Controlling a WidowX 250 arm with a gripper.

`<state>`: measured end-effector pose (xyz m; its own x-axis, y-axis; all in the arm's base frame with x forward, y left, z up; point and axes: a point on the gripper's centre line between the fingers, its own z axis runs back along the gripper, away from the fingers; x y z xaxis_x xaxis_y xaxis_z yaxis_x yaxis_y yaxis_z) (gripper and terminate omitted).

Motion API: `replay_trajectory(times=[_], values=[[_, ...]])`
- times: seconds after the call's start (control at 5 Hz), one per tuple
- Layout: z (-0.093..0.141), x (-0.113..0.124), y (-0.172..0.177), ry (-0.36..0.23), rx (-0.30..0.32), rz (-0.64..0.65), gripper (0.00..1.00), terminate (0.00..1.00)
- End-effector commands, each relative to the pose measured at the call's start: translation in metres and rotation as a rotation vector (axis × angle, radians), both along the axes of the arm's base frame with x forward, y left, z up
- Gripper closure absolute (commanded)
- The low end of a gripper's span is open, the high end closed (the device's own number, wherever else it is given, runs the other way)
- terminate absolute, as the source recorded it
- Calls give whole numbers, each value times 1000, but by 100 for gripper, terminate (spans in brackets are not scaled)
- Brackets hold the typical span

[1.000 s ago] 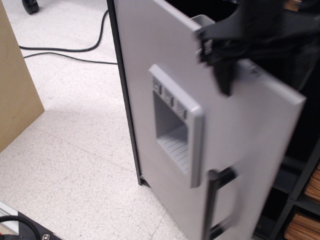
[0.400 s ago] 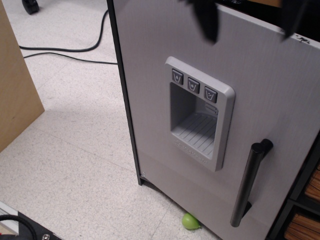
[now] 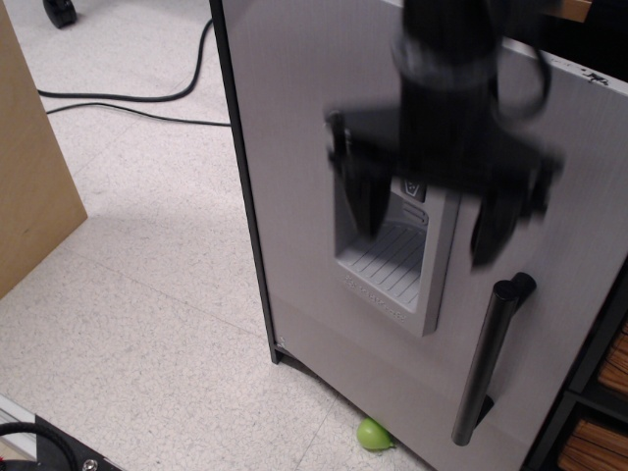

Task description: Close fridge

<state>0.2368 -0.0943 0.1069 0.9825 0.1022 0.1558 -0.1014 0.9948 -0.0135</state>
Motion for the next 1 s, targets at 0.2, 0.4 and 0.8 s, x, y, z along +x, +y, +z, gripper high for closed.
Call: replay_trajectory(times=[0.2,0.4,0.8], values=[[-28,41,-15,-113,-49,-161,0,0],[-31,58,-24,-120,-66,-155,0,0],[-25,76,-47,-160,-78,-153,0,0]])
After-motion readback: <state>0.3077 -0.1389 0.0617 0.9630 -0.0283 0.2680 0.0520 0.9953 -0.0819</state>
